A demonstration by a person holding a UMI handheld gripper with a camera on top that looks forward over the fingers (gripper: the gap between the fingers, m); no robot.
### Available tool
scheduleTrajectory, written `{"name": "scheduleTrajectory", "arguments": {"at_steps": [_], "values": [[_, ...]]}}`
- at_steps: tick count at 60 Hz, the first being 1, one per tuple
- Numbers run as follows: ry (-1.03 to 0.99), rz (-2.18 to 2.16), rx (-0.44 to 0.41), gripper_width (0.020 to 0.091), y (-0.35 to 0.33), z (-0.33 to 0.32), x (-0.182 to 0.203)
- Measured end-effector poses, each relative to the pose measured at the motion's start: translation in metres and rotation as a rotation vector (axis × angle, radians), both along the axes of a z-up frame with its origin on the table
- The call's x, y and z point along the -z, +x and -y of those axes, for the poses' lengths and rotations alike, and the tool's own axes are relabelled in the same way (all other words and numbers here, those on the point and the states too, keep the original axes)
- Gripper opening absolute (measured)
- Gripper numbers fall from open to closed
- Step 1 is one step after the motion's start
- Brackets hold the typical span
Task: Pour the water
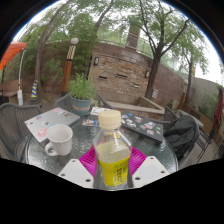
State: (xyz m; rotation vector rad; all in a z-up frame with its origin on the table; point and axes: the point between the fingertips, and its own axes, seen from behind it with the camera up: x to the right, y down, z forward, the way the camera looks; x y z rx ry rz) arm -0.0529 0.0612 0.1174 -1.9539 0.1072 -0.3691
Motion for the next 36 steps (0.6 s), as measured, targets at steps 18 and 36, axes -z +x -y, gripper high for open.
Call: {"name": "scheduleTrajectory", "arguments": {"at_steps": [18,36], "values": [[-0.257,1.259,-0.188,0.0385,-0.011,-0.101,-0.073],[-0.628,1.981,-0.527,0.0385,-0.043,-0.136,-0.054]]}}
